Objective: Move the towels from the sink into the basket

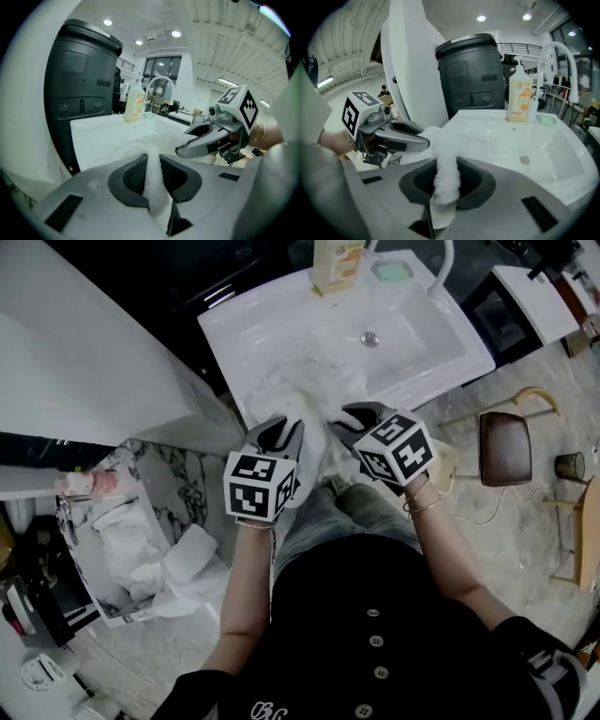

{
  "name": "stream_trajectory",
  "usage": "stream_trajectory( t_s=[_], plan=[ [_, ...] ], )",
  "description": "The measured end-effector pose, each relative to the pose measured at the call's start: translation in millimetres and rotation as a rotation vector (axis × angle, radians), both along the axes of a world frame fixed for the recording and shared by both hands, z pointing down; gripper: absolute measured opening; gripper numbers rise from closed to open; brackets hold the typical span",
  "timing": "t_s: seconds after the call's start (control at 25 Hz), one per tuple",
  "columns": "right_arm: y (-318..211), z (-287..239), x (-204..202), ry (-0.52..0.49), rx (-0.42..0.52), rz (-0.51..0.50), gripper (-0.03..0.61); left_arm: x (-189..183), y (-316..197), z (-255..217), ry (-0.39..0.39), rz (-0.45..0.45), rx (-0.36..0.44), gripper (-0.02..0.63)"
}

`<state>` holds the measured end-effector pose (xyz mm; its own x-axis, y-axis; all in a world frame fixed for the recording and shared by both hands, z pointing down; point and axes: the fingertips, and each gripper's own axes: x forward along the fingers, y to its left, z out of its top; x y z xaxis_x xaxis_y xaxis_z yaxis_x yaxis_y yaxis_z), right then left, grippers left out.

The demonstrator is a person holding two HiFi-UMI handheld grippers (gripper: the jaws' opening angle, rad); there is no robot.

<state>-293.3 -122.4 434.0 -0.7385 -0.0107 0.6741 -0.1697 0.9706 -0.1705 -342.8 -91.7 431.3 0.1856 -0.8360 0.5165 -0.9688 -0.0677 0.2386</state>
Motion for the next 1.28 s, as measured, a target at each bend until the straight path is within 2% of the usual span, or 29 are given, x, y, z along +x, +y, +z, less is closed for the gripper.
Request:
stream_trajectory(
  t_s=[0.4, 0.72, 0.92, 1.28],
  plan=[
    [-19.7, -39.5, 51.5, -0.102, 0.067, 0.236, 0.074, 43.8, -39.6, -35.0, -0.023, 0.217, 0.103, 0.06],
    [-43.1, -74.4, 110.7, -0.155, 0.149, 0.418, 0.072, 104.0, -69.0, -61.4, 0.008, 0.383, 0.17, 0.06],
    [-59.6, -97.6, 150.2, -0.241, 0.164, 0.548, 0.072, 142.2, -88.0, -80.5, 0.011, 0.47, 0.217, 0.06],
    [-83.5, -130.1, 232.7, -0.313, 0.219, 0.637, 0.071, 227.2, -123.8, -105.0, 0.016, 0.575, 0.263, 0.06]
  ],
)
